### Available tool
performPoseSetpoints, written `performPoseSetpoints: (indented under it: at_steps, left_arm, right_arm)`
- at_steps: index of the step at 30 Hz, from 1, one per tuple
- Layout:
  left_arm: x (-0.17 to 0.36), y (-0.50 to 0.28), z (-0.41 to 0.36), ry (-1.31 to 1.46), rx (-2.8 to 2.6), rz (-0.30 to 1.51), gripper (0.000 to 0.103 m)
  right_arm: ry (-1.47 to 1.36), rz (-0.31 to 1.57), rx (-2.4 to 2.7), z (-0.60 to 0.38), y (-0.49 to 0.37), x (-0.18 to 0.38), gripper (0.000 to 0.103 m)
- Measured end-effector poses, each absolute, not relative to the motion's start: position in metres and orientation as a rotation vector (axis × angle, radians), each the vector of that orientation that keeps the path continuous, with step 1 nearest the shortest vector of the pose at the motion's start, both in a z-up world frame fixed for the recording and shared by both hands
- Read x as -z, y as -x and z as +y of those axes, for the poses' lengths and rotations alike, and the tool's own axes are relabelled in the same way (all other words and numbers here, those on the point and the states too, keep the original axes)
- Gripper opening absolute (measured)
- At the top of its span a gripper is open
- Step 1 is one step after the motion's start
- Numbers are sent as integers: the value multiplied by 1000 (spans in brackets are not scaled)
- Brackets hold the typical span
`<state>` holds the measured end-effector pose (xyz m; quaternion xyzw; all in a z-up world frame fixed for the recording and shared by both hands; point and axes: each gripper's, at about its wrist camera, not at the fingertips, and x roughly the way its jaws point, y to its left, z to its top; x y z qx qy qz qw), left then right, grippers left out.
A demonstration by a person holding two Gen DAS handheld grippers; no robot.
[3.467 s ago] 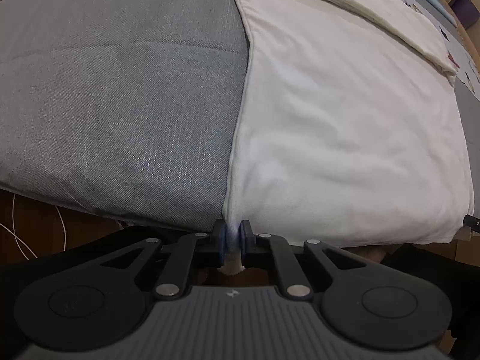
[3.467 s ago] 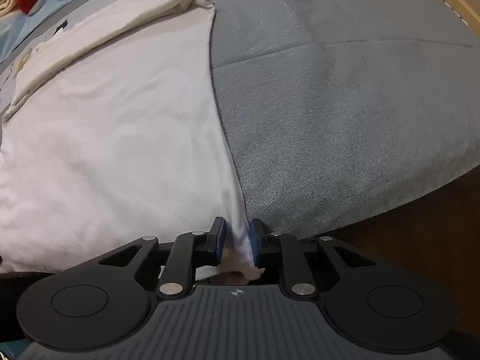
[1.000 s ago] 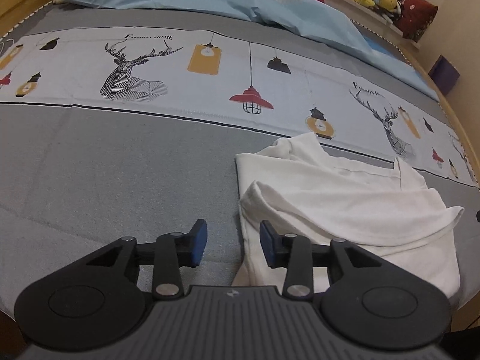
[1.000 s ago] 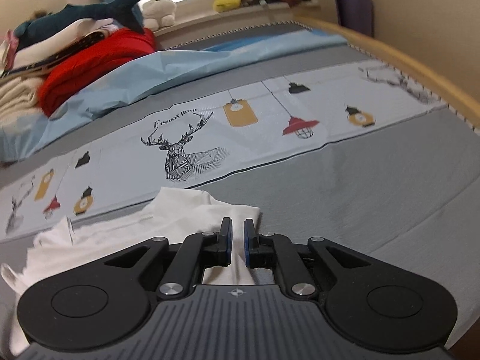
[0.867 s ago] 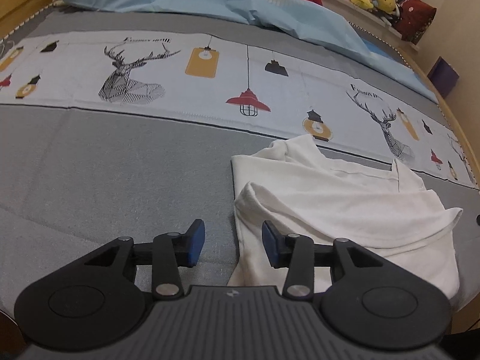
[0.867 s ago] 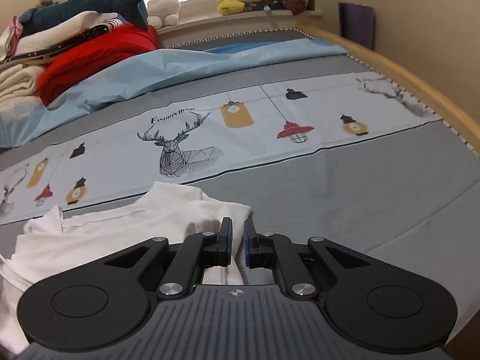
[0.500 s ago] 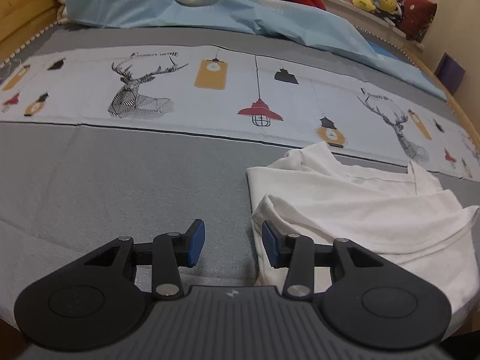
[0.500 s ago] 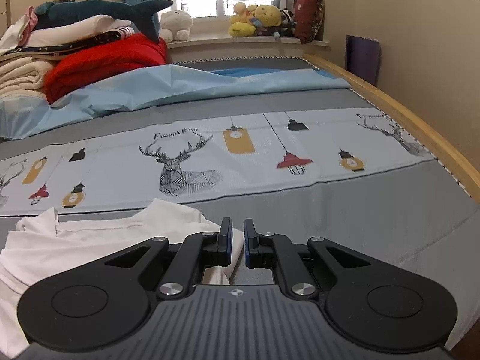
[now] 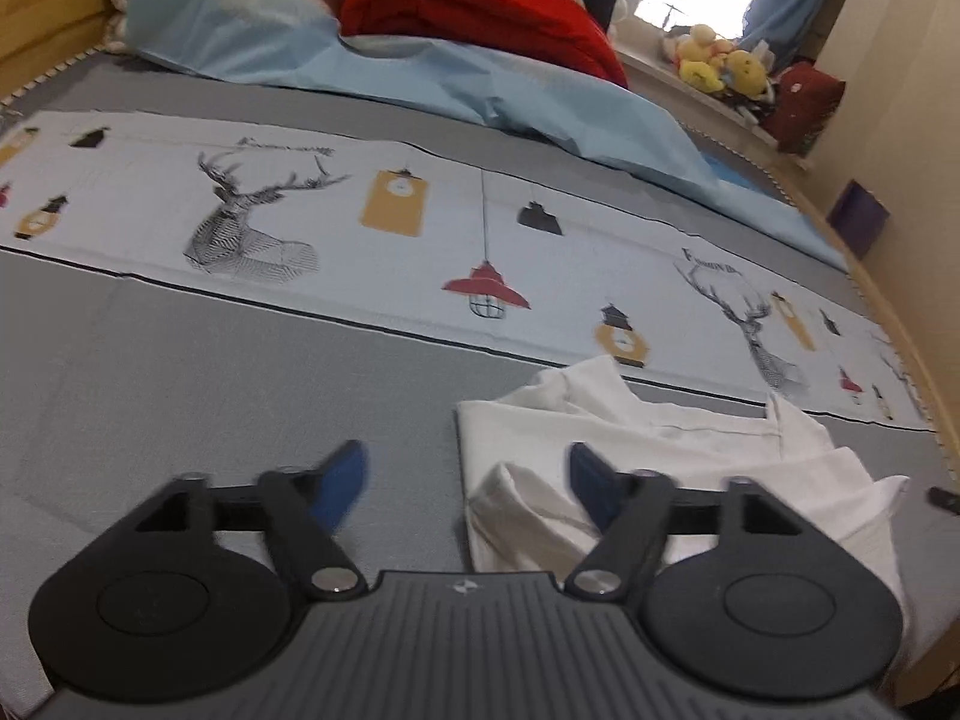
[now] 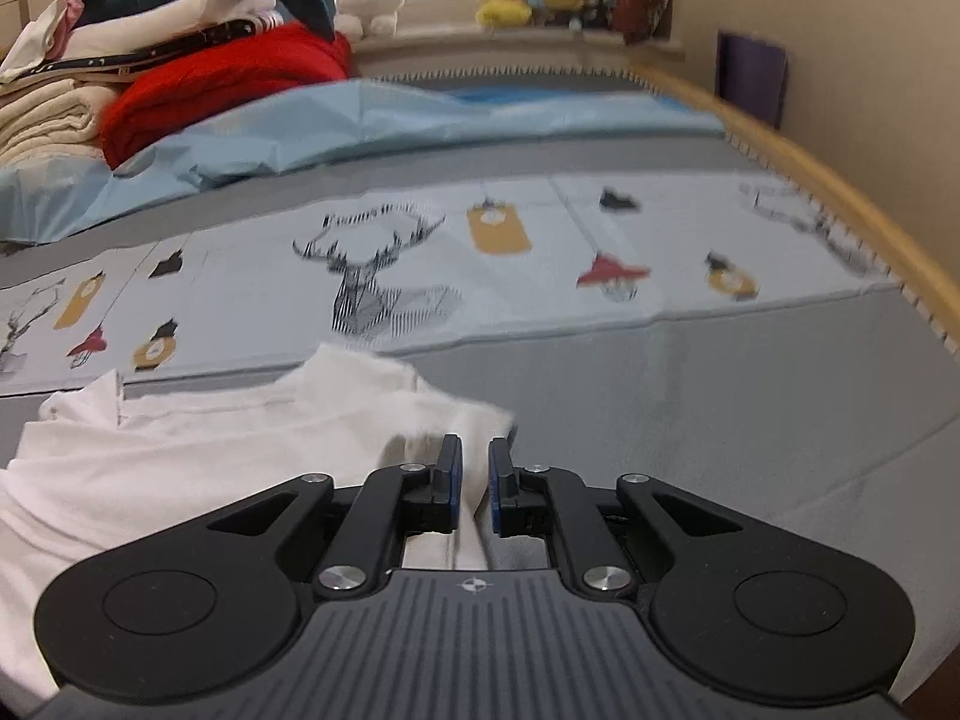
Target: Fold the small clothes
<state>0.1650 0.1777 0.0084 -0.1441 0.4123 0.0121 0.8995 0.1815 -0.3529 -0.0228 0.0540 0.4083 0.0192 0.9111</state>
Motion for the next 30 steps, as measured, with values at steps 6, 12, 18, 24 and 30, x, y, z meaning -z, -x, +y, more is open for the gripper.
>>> performPoseSetpoints:
  at_steps: [6, 12, 18, 24, 30]
  left_arm:
    - [9, -176, 179, 302, -35, 996, 87]
    - [25, -184, 152, 137, 8, 1073, 87]
    - [31, -201, 148, 112, -47, 1033, 87]
    - [37, -224, 145, 131, -18, 1041, 73]
    - [42, -235, 142, 149, 31, 1060, 43]
  right_arm:
    - [-82, 903, -86, -353, -186, 34, 28]
    - [-7, 976, -144, -336, -200, 49, 28]
    - [26, 982, -185, -319, -216, 55, 29]
    - [-53, 936, -146, -326, -240, 57, 29]
    - [-132, 917, -138, -335, -254, 57, 29]
